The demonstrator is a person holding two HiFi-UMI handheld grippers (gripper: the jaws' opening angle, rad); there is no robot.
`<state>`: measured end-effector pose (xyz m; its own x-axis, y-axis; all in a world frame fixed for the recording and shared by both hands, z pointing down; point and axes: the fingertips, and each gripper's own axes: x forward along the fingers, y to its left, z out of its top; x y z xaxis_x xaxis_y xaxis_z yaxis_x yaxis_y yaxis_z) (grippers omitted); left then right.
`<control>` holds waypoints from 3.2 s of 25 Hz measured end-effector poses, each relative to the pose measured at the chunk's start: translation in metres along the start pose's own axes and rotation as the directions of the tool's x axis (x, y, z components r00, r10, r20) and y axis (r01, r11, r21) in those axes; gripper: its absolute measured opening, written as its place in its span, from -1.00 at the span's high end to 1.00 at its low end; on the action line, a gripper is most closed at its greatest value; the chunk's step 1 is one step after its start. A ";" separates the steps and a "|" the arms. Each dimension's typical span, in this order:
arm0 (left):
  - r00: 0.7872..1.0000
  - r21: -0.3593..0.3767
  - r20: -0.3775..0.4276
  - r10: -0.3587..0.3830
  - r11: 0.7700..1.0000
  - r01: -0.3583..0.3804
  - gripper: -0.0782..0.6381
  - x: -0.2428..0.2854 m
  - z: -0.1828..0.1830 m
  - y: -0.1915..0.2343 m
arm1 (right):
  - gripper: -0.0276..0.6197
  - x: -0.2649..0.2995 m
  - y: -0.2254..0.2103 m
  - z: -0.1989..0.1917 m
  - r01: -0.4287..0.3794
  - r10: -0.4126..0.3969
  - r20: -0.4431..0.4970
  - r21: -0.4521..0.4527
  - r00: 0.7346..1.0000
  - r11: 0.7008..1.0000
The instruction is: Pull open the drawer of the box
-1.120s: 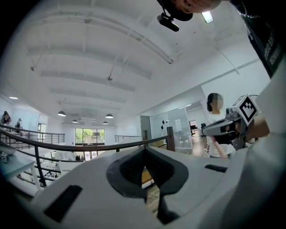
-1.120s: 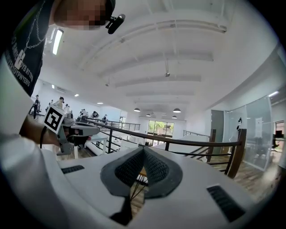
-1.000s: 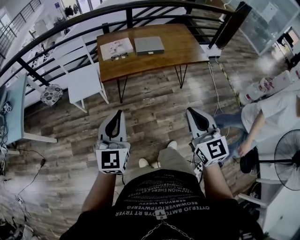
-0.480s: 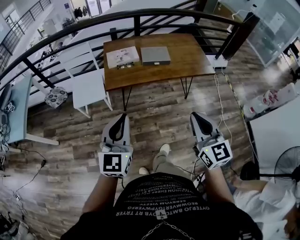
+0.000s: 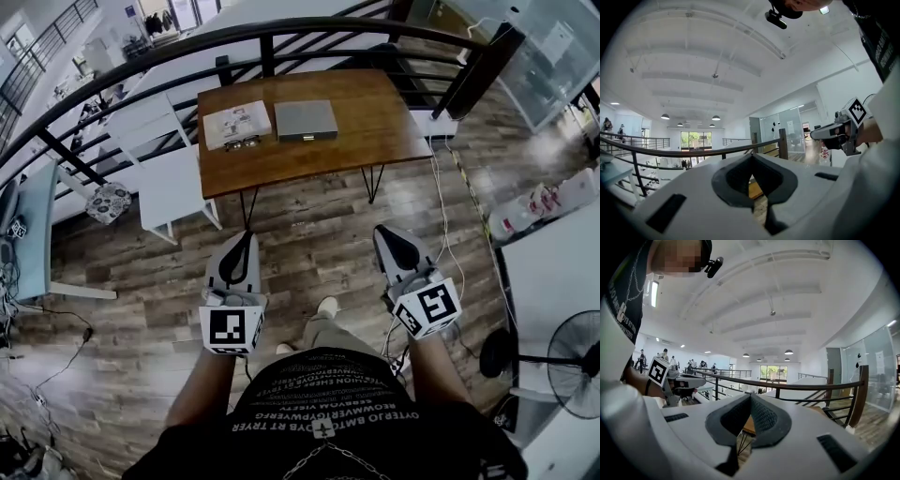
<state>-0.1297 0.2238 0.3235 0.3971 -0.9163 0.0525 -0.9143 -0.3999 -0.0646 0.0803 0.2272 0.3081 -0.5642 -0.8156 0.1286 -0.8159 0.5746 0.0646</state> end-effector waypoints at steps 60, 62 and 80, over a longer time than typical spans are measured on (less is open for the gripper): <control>0.998 0.018 -0.020 0.063 0.998 -0.063 0.78 0.184 0.029 -0.012 | 0.93 0.109 -0.150 -0.011 -0.153 0.152 0.026 0.074 0.988 0.985; 0.998 0.022 -0.026 0.052 0.998 -0.051 0.78 0.192 0.027 -0.005 | 0.92 0.118 -0.150 -0.009 -0.150 0.148 0.025 0.082 0.989 0.985; 0.996 0.026 -0.081 -0.039 0.999 0.041 0.78 0.275 -0.007 0.076 | 0.93 0.230 -0.157 -0.016 -0.102 0.105 -0.035 0.096 0.994 0.990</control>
<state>-0.0904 -0.0586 0.3395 0.4248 -0.8951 0.1353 -0.8947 -0.4379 -0.0878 0.0808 -0.0496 0.3430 -0.6423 -0.7475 0.1693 -0.7627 0.6452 -0.0444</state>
